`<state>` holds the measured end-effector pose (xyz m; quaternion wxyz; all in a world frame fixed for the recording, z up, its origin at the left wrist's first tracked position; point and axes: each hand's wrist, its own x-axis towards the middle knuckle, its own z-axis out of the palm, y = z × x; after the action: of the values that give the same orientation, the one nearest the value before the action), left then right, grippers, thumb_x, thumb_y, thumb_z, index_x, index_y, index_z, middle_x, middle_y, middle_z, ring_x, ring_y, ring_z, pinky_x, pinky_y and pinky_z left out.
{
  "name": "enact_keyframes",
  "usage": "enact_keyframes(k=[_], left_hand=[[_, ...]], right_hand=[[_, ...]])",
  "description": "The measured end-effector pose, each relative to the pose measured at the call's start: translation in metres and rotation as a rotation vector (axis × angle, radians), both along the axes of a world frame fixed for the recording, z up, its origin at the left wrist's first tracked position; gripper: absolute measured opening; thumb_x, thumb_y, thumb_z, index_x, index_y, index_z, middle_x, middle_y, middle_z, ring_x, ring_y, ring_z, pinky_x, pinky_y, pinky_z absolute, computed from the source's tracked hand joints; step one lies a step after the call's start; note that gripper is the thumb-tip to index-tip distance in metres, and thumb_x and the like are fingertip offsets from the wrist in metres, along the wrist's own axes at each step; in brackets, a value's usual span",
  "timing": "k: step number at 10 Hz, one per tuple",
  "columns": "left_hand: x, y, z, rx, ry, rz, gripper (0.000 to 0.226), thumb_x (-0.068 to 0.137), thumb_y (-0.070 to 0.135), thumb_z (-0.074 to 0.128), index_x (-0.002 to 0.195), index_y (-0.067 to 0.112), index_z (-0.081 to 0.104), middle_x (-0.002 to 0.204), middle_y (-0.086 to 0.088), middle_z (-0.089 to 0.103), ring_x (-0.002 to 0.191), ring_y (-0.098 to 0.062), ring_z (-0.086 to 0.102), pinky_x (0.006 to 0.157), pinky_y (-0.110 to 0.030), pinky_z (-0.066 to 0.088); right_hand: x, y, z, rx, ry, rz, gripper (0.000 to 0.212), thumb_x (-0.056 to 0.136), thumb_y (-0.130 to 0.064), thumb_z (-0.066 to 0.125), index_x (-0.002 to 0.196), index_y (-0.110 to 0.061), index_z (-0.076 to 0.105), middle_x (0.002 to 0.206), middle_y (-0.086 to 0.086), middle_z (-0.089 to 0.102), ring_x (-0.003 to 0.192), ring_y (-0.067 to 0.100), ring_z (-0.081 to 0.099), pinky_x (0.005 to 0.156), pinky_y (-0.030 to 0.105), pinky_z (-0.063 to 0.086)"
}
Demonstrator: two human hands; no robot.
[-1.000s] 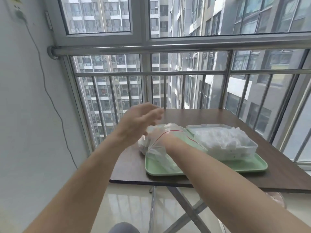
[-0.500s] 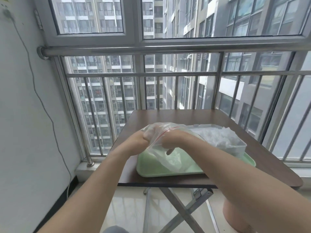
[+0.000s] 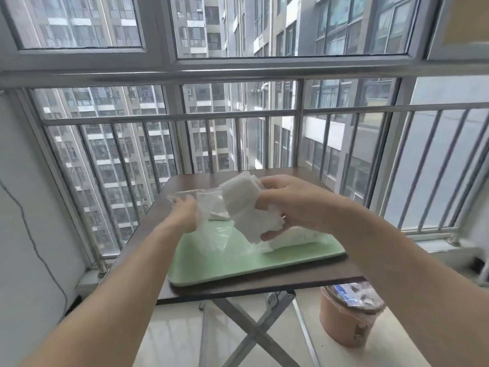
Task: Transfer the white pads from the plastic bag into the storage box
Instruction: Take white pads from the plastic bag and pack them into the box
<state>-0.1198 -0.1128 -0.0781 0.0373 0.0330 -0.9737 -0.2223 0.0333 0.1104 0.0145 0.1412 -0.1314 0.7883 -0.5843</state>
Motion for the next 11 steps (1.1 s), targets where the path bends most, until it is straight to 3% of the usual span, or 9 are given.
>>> enact_keyframes(k=[1,2,4,5,6,7,8,9,11], left_hand=[[0.017,-0.006,0.023,-0.169,-0.075,-0.150,0.054,0.098,0.001,0.038,0.151,0.005,0.034,0.151,-0.019,0.042,0.137,-0.035,0.043,0.112,-0.037,0.034],[0.039,-0.008,0.055,-0.084,-0.027,-0.128,0.044,0.099,-0.002,0.039,0.141,0.002,0.050,0.148,-0.017,0.048,0.135,-0.033,0.045,0.110,-0.035,0.035],[0.092,0.035,0.118,0.393,0.396,-0.373,0.034,0.102,0.033,0.052,0.122,0.011,0.067,0.113,0.000,0.068,0.110,-0.018,0.061,0.096,-0.036,0.046],[0.111,0.070,0.130,0.473,0.299,-0.599,0.057,0.091,0.059,0.055,0.120,0.011,0.067,0.109,0.002,0.068,0.102,-0.019,0.064,0.091,-0.035,0.051],[0.111,0.090,0.123,0.605,0.122,-0.624,0.068,0.079,0.065,0.064,0.113,0.006,0.067,0.109,-0.013,0.071,0.104,-0.033,0.067,0.095,-0.047,0.055],[0.104,0.100,0.112,0.860,0.071,-0.550,0.038,0.083,0.035,0.077,0.108,0.007,0.070,0.104,-0.010,0.075,0.099,-0.027,0.072,0.091,-0.042,0.059],[0.101,0.103,0.105,1.010,0.079,-0.486,0.030,0.080,0.025,0.082,0.103,0.010,0.071,0.099,-0.009,0.077,0.094,-0.025,0.074,0.086,-0.042,0.060],[0.099,0.104,0.102,1.063,0.095,-0.448,0.034,0.078,0.020,0.083,0.105,0.009,0.068,0.101,-0.010,0.075,0.091,-0.025,0.075,0.081,-0.041,0.061],[0.091,0.105,0.100,1.182,0.096,-0.354,0.046,0.074,0.014,0.086,0.115,0.007,0.066,0.110,-0.012,0.073,0.097,-0.029,0.073,0.081,-0.045,0.062]], right_hand=[[-0.005,0.023,0.002,-0.169,-0.042,-0.008,0.032,0.092,-0.004,0.053,0.124,-0.004,0.059,0.108,0.015,0.068,0.090,0.029,0.072,0.061,0.037,0.060],[-0.006,0.038,0.002,-0.381,-0.106,-0.001,0.037,0.089,-0.006,0.048,0.124,0.000,0.056,0.101,0.015,0.065,0.081,0.026,0.067,0.055,0.030,0.057],[-0.011,0.047,0.008,-0.630,-0.133,-0.076,0.031,0.086,-0.007,0.039,0.109,-0.010,0.060,0.086,0.006,0.069,0.075,0.022,0.068,0.048,0.026,0.055],[-0.011,0.045,0.013,-0.642,-0.120,-0.073,0.029,0.087,-0.008,0.039,0.105,-0.011,0.061,0.087,0.006,0.068,0.075,0.021,0.067,0.049,0.026,0.055],[-0.012,0.045,0.014,-0.626,-0.104,-0.062,0.029,0.088,-0.008,0.039,0.109,-0.012,0.059,0.090,0.008,0.067,0.077,0.022,0.068,0.052,0.026,0.056],[-0.015,0.047,0.011,-0.627,-0.109,-0.022,0.040,0.088,-0.010,0.038,0.125,-0.009,0.055,0.104,0.014,0.063,0.087,0.026,0.067,0.059,0.030,0.058],[-0.016,0.051,0.008,-0.658,-0.130,0.046,0.050,0.092,-0.020,0.038,0.138,-0.005,0.049,0.115,0.017,0.059,0.099,0.029,0.063,0.075,0.036,0.059],[-0.018,0.052,0.003,-0.576,-0.046,0.126,0.048,0.096,-0.022,0.053,0.140,-0.002,0.048,0.125,0.020,0.057,0.111,0.032,0.060,0.090,0.039,0.054],[-0.027,0.051,-0.008,-0.471,0.037,-0.132,0.039,0.087,-0.002,0.069,0.123,0.009,0.056,0.126,0.025,0.062,0.109,0.033,0.067,0.088,0.042,0.058]])
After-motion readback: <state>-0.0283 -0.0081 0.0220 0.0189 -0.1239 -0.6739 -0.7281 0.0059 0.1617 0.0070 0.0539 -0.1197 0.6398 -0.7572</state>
